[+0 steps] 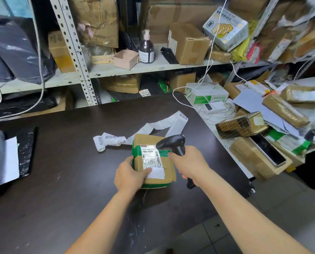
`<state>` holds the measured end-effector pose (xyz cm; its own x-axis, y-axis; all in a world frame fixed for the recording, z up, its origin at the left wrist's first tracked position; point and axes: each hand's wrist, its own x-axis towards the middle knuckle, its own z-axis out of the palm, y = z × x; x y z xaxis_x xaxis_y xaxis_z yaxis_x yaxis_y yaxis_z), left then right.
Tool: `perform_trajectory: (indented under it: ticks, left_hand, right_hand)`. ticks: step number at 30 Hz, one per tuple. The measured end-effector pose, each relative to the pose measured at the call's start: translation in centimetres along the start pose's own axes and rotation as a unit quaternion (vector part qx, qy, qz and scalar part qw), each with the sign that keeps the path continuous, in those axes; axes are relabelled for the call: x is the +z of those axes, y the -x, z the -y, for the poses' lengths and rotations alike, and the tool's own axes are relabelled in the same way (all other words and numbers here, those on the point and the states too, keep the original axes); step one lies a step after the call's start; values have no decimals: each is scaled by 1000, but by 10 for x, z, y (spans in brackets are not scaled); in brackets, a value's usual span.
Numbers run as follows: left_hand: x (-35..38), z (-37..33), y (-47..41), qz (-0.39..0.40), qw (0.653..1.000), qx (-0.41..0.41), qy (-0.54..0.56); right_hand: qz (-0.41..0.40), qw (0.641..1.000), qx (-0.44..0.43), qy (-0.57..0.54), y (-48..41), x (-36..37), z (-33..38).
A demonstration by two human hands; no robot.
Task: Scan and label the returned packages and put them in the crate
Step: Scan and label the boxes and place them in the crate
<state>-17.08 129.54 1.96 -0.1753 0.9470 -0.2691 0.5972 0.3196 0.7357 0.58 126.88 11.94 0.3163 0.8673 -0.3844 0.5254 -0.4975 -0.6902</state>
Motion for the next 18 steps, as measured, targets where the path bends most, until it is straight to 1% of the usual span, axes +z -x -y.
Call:
perform_trajectory:
  ticks: [9, 11, 14, 15, 18]
  left_hand:
    - [0, -2, -5, 28, 1000, -5, 10]
    - [-1, -1, -7, 33, 999, -3, 10]
    - [-3, 0, -12, 35, 999, 0, 6]
    - [-4, 0, -14, 37, 999, 2, 2]
    - [-5, -1, -20, 42, 999, 8, -11]
  right_hand:
    - [-13, 1000, 5, 10, 1, -14, -6]
    - [-33, 997, -12, 69, 0, -23, -9]
    - [-70, 974, -67, 207, -2, -44, -17]
    - [-67, 967, -84, 232, -2, -50, -19]
    - [-49, 958, -114, 260, -4, -63, -23]
